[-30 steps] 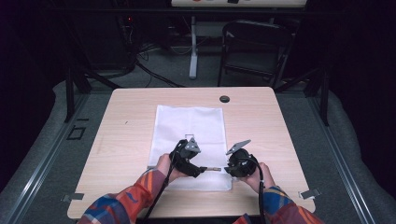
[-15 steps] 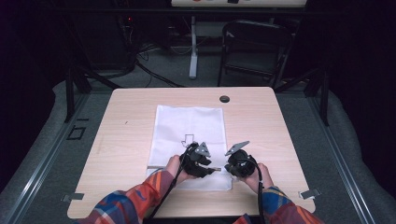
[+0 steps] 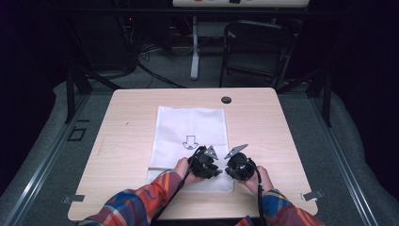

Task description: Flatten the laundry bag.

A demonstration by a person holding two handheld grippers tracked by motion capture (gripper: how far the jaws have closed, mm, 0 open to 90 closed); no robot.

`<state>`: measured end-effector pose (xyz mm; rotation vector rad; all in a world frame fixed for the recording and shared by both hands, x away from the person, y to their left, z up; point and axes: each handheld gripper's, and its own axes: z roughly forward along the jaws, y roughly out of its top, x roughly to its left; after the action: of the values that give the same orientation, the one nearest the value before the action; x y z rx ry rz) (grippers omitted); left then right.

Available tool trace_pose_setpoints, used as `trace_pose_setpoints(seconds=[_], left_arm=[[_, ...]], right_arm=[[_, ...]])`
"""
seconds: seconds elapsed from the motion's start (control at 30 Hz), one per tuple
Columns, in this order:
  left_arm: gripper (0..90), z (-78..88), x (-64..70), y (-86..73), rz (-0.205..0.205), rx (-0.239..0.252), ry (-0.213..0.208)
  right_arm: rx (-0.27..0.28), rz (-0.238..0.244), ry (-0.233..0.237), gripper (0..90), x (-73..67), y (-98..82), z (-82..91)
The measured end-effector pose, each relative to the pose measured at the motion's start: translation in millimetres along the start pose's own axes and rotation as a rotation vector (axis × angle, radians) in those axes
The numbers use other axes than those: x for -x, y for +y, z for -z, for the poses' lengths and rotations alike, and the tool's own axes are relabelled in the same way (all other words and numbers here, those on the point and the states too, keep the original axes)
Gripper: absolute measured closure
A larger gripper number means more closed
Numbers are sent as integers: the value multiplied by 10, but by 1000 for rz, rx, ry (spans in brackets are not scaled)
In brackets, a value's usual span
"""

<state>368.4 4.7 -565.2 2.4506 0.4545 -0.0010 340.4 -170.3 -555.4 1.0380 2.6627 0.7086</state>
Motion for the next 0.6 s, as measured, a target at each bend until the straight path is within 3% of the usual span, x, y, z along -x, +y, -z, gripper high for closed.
trace_pose_setpoints(seconds=[0.3, 0.4, 0.47, 0.6], left_arm=[[796, 12, -11, -7, 7, 30, 3], [788, -9, -7, 4, 4, 6, 3], [760, -39, -12, -1, 15, 16, -16], [796, -38, -10, 11, 13, 4, -3]], right_arm=[[10, -15, 5, 900, 7, -11, -19], [14, -20, 9, 900, 11, -15, -21], [12, -20, 7, 900, 11, -13, -22], [15, -20, 5, 900, 6, -13, -26]])
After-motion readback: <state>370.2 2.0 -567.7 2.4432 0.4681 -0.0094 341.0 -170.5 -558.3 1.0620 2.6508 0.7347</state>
